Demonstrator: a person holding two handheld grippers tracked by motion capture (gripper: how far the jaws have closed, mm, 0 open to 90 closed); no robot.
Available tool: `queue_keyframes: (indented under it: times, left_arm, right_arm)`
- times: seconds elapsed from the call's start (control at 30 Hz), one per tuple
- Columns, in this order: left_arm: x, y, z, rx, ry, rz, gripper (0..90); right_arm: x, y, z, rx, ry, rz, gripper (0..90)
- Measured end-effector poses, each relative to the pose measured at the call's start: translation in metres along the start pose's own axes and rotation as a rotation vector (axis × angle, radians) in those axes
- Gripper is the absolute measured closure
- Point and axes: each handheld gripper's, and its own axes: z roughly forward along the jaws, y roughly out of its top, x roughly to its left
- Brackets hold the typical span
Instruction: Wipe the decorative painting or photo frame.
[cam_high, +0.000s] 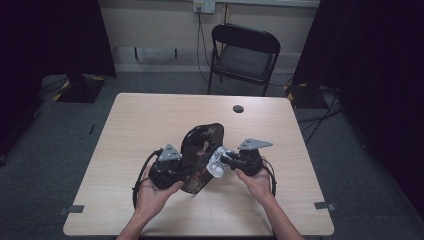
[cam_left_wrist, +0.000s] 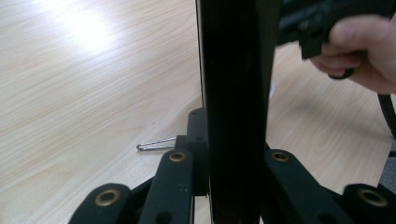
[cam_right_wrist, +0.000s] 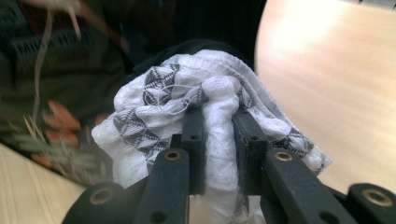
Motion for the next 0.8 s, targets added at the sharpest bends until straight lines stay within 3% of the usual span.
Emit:
queue_keyframes:
  times: [0.2, 0.53, 0.8]
  left_arm:
    - [0.001, 0.0, 0.0, -0.003, -0.009, -0.006, 79.9]
    - [0.003, 0.0, 0.0, -0.004, -0.008, -0.006, 79.9]
    - [0.003, 0.0, 0.0, -0.003, -0.014, -0.015, 80.1]
  right_arm:
    - [0.012, -0.023, 0.014, 0.095, 0.002, -0.03, 77.4]
    - [0.023, -0.031, 0.022, 0.139, 0.009, -0.068, 77.3]
    - [0.026, 0.007, -0.002, -0.008, 0.013, -0.082, 77.4]
